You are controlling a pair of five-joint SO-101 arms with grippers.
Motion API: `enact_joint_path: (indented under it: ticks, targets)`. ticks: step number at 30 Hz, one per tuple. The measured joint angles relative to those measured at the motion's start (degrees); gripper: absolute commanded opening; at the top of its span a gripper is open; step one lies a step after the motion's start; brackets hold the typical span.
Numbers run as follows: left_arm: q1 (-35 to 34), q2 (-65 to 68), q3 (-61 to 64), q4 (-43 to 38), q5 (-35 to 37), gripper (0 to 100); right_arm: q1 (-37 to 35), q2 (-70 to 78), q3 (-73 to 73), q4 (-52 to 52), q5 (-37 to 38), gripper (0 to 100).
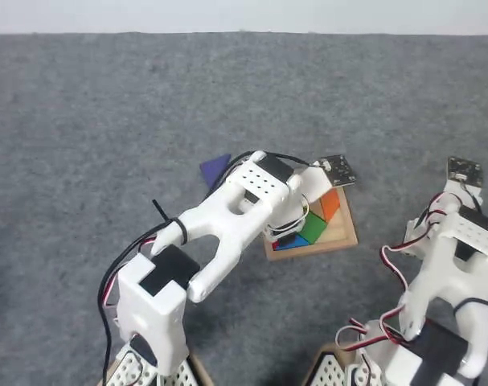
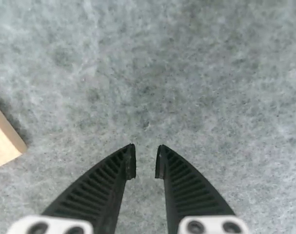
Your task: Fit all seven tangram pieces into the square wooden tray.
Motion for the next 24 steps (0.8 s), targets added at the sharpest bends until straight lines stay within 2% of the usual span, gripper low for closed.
enact_joint_path:
  ticks: [5,12,18,24]
  targets:
    - [-4.66,-0.88,-4.4,3.43,0.09,18,0.0,0.0,0.0,0.0,0.0,9.0]
    - [-20.75,-2.11,-14.59,4.92,7.03,18,0.0,0.0,0.0,0.0,0.0,9.0]
    - [-25.58,10.29,-21.54,4.57,6.95,26,-0.7,0.0,0.0,0.0,-0.09,9.0]
    - [-31.03,23.03,-35.34,6.68,6.95,27,-1.32,0.0,0.0,0.0,-0.09,9.0]
